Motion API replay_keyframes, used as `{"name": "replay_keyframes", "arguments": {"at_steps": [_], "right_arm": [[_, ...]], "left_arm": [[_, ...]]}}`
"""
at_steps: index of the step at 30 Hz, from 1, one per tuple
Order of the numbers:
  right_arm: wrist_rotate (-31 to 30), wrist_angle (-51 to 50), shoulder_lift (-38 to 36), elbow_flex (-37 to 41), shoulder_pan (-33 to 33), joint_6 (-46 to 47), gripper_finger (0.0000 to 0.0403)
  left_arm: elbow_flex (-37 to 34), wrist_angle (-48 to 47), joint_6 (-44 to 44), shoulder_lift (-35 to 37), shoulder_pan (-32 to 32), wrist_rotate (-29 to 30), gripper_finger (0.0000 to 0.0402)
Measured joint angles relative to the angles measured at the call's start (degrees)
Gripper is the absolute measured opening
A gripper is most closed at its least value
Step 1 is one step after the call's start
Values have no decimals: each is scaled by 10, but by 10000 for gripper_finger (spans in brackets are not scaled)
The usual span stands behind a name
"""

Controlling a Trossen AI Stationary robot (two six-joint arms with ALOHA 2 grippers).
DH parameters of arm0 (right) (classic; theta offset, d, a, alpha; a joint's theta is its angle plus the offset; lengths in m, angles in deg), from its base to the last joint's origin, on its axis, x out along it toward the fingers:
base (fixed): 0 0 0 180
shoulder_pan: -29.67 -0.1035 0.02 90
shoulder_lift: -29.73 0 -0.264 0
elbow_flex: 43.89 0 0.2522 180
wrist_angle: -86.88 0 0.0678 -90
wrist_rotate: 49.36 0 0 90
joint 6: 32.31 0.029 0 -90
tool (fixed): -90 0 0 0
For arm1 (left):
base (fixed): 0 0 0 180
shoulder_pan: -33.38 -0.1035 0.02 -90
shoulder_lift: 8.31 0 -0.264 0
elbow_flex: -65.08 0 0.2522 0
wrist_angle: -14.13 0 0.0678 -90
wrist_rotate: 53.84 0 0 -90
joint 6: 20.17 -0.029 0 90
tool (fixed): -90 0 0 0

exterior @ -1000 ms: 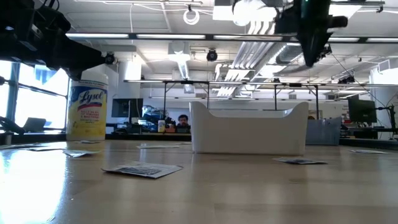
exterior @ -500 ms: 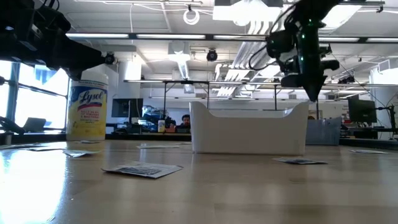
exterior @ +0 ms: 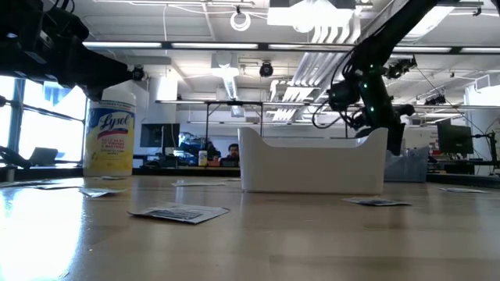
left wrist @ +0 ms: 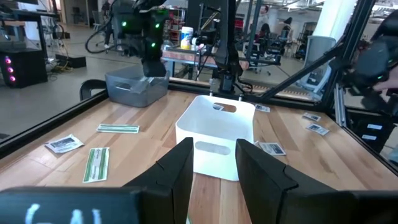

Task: Pick & Place First Aid Supplies
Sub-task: Put the green bandage into the black bin

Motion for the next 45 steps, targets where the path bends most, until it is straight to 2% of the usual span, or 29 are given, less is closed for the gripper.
{"name": "replay_keyframes", "arguments": {"at_steps": [4, 16, 28, 33, 35, 40, 43, 45], "right_arm": [[-34, 7, 12, 0, 15, 14, 0], [-29, 64, 12, 19, 29, 1, 10], [-47, 66, 11, 26, 36, 0, 78], [-44, 57, -4, 24, 19, 1, 105], [-24, 53, -9, 24, 8, 1, 111], [111, 52, -14, 24, 1, 43, 114], [122, 64, -18, 24, 0, 65, 112], [107, 65, -27, 24, -9, 67, 107]], "left_arm": [[0, 0, 0, 0, 0, 0, 119], [0, 0, 0, 0, 0, 0, 119], [0, 0, 0, 0, 0, 0, 119], [0, 0, 0, 0, 0, 0, 119], [0, 0, 0, 0, 0, 0, 119], [0, 0, 0, 0, 0, 0, 119], [0, 0, 0, 0, 0, 0, 119], [0, 0, 0, 0, 0, 0, 119]]}}
